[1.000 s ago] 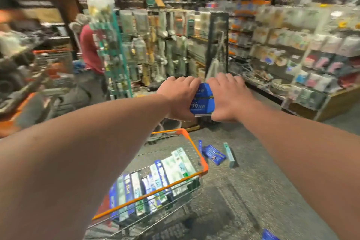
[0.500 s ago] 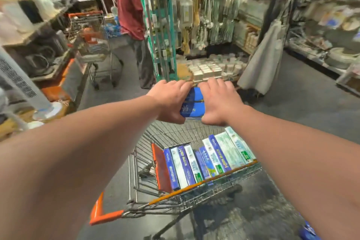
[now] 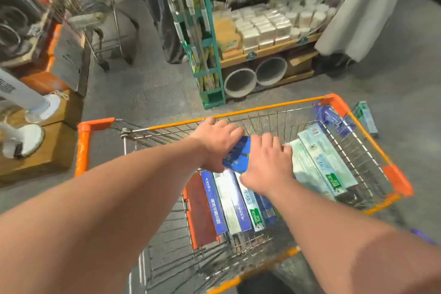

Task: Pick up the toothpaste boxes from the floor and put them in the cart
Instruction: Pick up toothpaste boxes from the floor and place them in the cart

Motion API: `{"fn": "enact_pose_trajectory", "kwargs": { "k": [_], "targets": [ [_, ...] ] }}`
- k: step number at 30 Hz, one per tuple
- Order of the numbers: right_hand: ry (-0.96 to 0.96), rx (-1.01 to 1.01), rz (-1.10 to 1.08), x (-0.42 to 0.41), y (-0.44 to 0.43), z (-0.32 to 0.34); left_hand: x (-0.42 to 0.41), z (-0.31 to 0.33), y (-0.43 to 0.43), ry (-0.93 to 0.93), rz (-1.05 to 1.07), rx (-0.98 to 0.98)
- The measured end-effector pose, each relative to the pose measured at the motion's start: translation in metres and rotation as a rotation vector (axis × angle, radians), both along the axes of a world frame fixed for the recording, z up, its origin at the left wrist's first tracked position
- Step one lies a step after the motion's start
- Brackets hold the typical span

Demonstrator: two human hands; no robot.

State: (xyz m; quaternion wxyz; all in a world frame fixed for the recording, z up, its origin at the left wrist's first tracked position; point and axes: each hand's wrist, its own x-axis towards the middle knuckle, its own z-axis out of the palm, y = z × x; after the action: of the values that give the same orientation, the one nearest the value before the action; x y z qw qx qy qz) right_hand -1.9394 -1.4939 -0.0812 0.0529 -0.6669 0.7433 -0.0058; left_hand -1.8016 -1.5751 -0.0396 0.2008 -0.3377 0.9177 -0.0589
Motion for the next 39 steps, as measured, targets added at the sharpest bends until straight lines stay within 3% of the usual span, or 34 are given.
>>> {"fn": "enact_pose_trajectory", "kwargs": {
  "k": [4, 7, 13, 15, 18, 26, 33, 39],
  "targets": [
    [-0.054, 0.036, -0.239, 0.030, -0.003, -0.107, -0.005, -0.088, -0.023, -0.194, -0.141, 0.116],
    [0.006, 0.001, -0.309, 0.049, 0.000, -0.171, 0.002, -0.147, -0.031, -0.271, -0.209, 0.225],
    [-0.034, 0.251, -0.396, 0.096, 0.007, -0.234, 0.031, -0.223, -0.039, -0.287, -0.323, 0.375],
    [-0.067, 0.321, -0.475, 0.111, 0.010, -0.235, 0.040, -0.236, -0.040, -0.328, -0.354, 0.425],
    [-0.263, 0.535, -0.547, 0.136, 0.013, -0.243, 0.050, -0.251, -0.038, -0.370, -0.377, 0.458],
    [-0.270, 0.549, -0.684, 0.162, 0.015, -0.257, 0.076, -0.287, -0.030, -0.263, -0.412, 0.372],
    [-0.362, 0.488, -0.671, 0.166, 0.037, -0.257, 0.079, -0.290, -0.029, -0.399, -0.280, 0.512],
    [-0.391, 0.428, -0.653, 0.166, 0.048, -0.263, 0.086, -0.285, -0.031, -0.238, -0.157, 0.582]
  ]
}}
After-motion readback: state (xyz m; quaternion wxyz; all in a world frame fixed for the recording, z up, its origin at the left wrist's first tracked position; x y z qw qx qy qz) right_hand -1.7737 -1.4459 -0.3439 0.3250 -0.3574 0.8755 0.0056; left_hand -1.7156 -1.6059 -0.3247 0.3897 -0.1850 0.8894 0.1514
